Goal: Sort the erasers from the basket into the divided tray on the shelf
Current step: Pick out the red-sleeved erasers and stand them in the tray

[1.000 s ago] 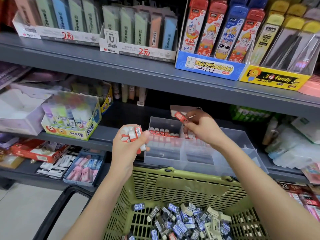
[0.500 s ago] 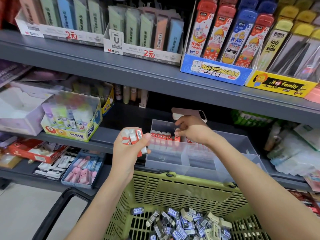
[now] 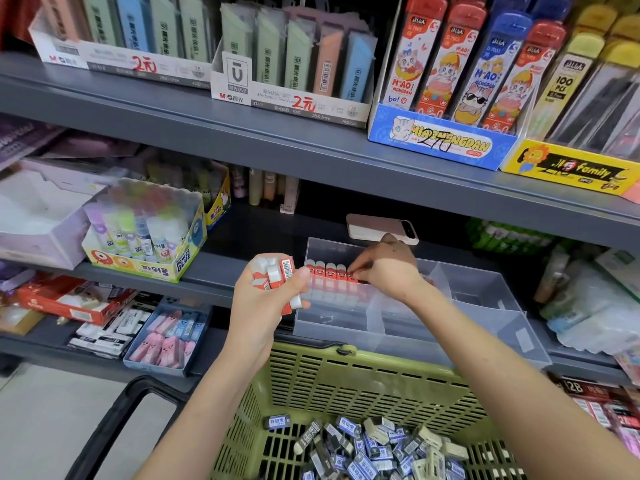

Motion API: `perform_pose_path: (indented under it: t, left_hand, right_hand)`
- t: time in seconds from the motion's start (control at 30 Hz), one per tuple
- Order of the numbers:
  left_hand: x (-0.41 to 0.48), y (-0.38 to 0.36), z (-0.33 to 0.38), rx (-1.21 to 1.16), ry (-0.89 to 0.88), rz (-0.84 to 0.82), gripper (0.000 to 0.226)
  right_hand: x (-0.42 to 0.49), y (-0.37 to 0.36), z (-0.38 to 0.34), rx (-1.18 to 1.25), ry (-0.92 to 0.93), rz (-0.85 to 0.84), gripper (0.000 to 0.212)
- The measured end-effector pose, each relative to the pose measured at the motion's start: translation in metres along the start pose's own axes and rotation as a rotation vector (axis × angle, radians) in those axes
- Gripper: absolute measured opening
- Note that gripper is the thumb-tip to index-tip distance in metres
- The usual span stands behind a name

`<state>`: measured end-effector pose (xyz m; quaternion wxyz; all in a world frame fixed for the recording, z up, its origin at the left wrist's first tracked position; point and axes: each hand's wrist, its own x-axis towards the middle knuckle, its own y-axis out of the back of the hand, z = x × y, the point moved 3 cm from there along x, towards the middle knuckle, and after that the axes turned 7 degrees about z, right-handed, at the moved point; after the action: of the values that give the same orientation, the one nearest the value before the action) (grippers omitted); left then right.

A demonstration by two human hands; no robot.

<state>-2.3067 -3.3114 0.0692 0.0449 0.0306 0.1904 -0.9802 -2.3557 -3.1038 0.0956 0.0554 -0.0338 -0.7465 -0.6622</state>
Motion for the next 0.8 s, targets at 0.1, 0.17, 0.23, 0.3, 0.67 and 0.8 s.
perform_pose_path:
  t: [0.1,0.17,0.23,0.3,0.67,0.8]
  left_hand:
    - [-0.002,-0.002,0.001,0.022,-0.022,-0.035,0.042]
    - [-0.002,-0.004,0.002,0.007,-0.033,-0.069,0.042]
    - [-0.003,-0.008,0.002,-0.015,-0.015,-0.119,0.04]
    - [-0.003,-0.01,0.001,-0.051,0.026,-0.149,0.038]
    - [-0.003,-0.009,0.002,-0.145,0.191,-0.163,0.052]
    - [-0.002,-0.007,0.002,-0.136,0.184,-0.121,0.054]
  right_hand:
    - [-0.006,0.01,-0.007,-0.036,-0.002,0.124,0.018]
    - [-0.017,0.02,-0.017,0.344,-0.012,0.182,0.017]
    - [-0.034,0.032,-0.041,0.817,0.047,0.071,0.021]
    - [-0.049,0.039,-0.063,0.82,0.241,0.018,0.037]
    - [-0.061,0.051,-0.077,0.469,0.509,0.221,0.024]
    - [-0.062,0.045,-0.081,0.345,0.608,0.212,0.021]
